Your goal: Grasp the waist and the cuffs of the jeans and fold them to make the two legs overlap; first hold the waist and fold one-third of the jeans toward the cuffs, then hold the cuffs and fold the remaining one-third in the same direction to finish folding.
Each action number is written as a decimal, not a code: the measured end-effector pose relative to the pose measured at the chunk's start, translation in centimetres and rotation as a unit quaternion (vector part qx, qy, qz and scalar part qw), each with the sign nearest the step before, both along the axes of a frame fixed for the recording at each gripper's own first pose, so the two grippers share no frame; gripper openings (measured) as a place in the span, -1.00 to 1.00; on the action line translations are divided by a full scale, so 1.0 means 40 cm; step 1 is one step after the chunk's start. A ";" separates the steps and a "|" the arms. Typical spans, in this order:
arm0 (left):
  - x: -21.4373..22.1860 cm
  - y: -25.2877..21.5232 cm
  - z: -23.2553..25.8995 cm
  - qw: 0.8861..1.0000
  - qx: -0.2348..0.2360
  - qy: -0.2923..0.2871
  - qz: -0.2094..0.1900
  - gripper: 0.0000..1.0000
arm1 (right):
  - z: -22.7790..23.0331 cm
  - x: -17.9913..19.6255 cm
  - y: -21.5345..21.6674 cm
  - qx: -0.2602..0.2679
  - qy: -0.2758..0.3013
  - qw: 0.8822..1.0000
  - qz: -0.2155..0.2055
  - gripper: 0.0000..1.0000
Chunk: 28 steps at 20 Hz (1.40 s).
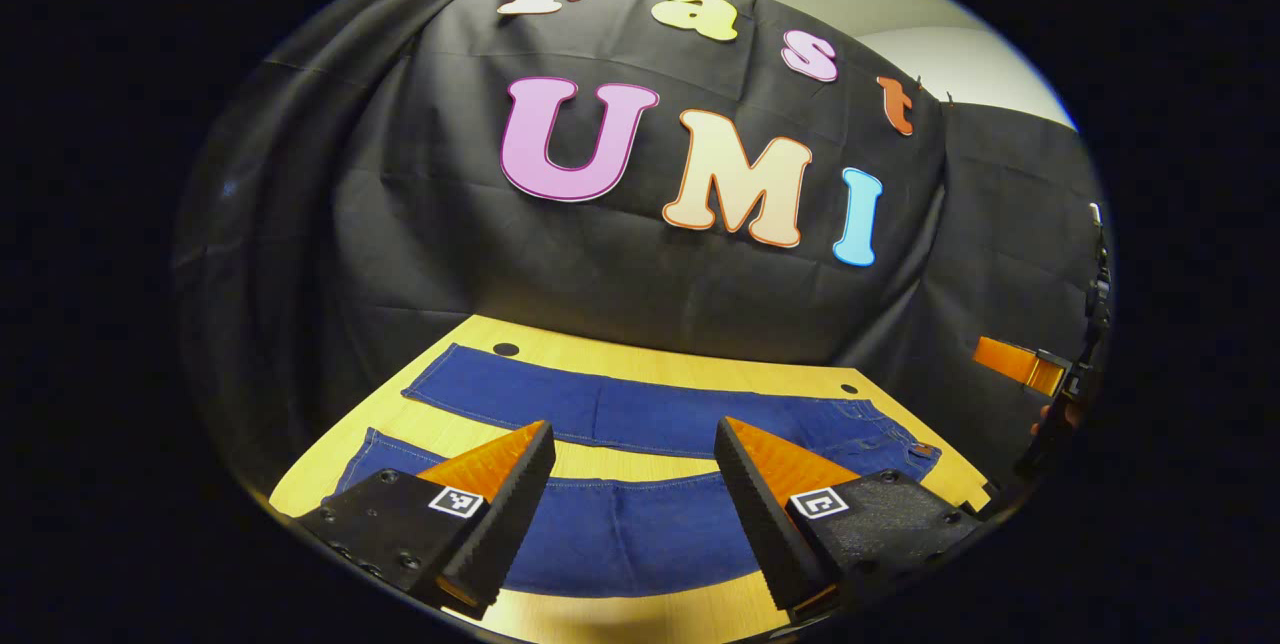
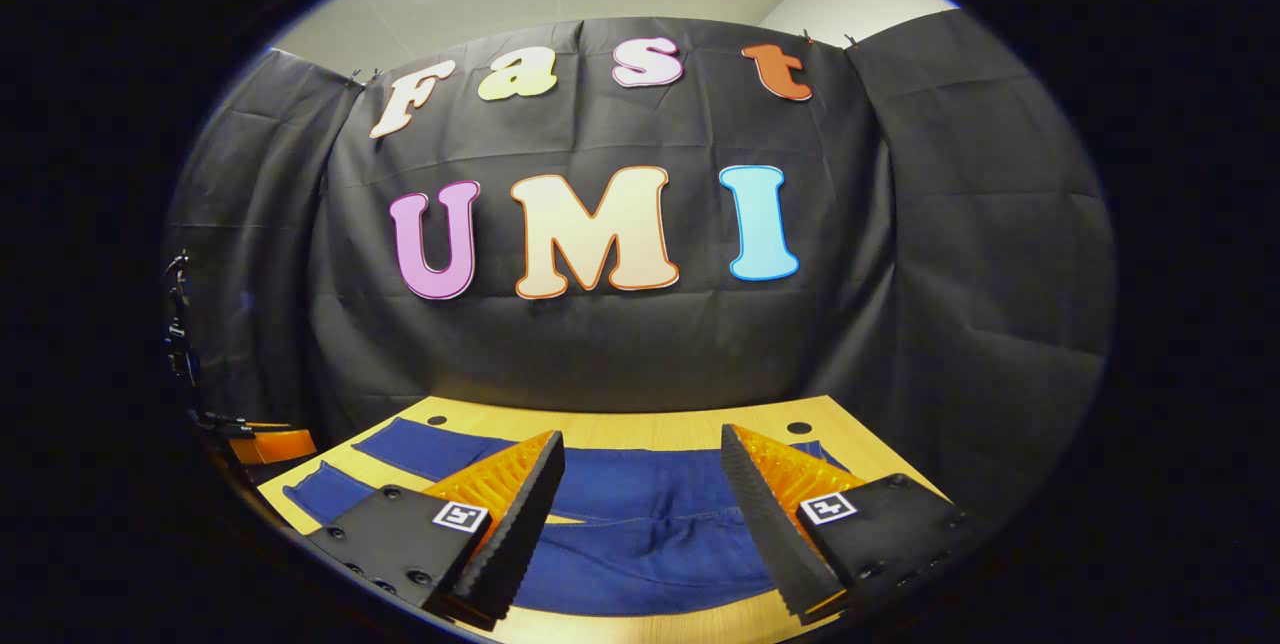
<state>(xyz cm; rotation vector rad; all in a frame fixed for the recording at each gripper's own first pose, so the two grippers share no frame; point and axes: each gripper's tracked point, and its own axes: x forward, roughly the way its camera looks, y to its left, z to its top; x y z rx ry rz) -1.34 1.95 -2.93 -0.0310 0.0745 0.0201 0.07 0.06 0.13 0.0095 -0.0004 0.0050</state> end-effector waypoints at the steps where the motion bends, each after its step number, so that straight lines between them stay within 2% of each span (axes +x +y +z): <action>1: -0.001 0.005 -0.004 1.000 0.008 0.004 0.002 0.89 | -0.001 0.001 -0.003 -0.008 0.004 1.000 0.001 0.94; 4: -0.006 0.022 -0.030 0.999 0.034 0.019 -0.005 0.90 | -0.004 0.002 0.000 -0.007 0.007 1.000 0.003 0.94; 5: -0.009 0.025 -0.043 0.999 0.042 0.028 -0.015 0.90 | -0.009 0.001 0.002 -0.006 0.013 1.000 0.004 0.87; 7: -0.018 0.036 -0.086 0.996 0.057 0.050 -0.035 0.90 | -0.024 0.002 0.005 -0.004 0.026 1.000 0.007 0.94; 11: -0.041 0.122 -0.203 0.989 0.083 0.116 -0.028 0.91 | -0.069 -0.029 -0.001 -0.009 0.045 0.999 0.005 0.94; 17: -0.087 0.221 -0.336 0.966 0.134 0.209 -0.071 0.90 | -0.121 -0.045 -0.010 -0.018 0.077 0.997 0.004 0.94; 20: -0.114 0.267 -0.397 0.943 0.164 0.265 -0.112 0.91 | -0.134 -0.041 -0.020 -0.007 0.082 0.997 0.001 0.94; 22: -0.141 0.295 -0.433 0.918 0.201 0.313 -0.139 0.91 | -0.138 -0.039 -0.028 -0.011 0.084 0.996 -0.001 0.94; 26: -0.167 0.367 -0.475 0.866 0.283 0.373 -0.177 0.91 | -0.151 -0.036 -0.039 -0.023 0.093 0.995 -0.006 0.94; 28: -0.167 0.396 -0.482 0.849 0.304 0.391 -0.182 0.89 | -0.160 -0.037 -0.044 -0.024 0.099 0.995 -0.007 0.94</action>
